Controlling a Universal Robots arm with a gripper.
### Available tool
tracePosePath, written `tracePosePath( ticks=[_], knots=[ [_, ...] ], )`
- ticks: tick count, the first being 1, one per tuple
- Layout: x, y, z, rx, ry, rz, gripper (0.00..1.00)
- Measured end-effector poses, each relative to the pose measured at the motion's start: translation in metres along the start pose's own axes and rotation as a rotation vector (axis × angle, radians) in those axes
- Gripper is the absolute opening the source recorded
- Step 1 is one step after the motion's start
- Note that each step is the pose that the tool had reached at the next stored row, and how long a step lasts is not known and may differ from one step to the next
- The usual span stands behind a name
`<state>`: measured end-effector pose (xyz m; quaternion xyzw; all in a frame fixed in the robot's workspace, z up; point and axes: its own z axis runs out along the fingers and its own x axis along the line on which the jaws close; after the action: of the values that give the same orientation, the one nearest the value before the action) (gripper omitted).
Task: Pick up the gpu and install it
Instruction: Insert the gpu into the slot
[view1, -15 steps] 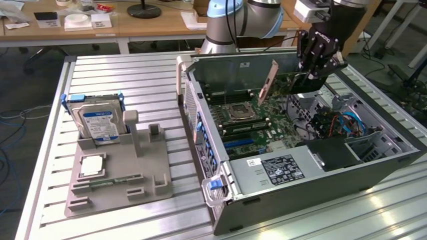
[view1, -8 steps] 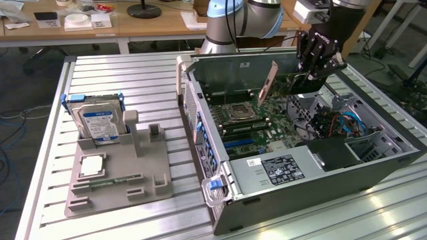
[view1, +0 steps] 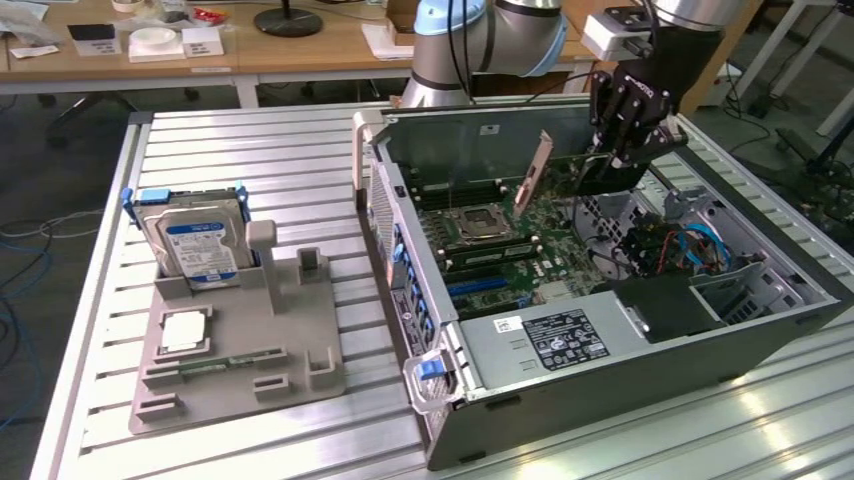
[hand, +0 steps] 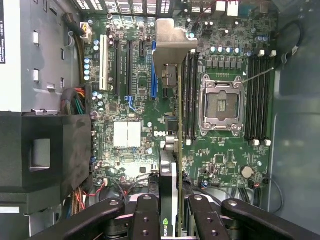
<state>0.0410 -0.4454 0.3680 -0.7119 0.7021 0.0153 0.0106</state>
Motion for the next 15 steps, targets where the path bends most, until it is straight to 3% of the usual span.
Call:
tracePosePath(
  ticks=[15],
  knots=[
    [0.0002,0.0000,0.0035,0.0000,-0.0001,0.000,0.27]
  ],
)
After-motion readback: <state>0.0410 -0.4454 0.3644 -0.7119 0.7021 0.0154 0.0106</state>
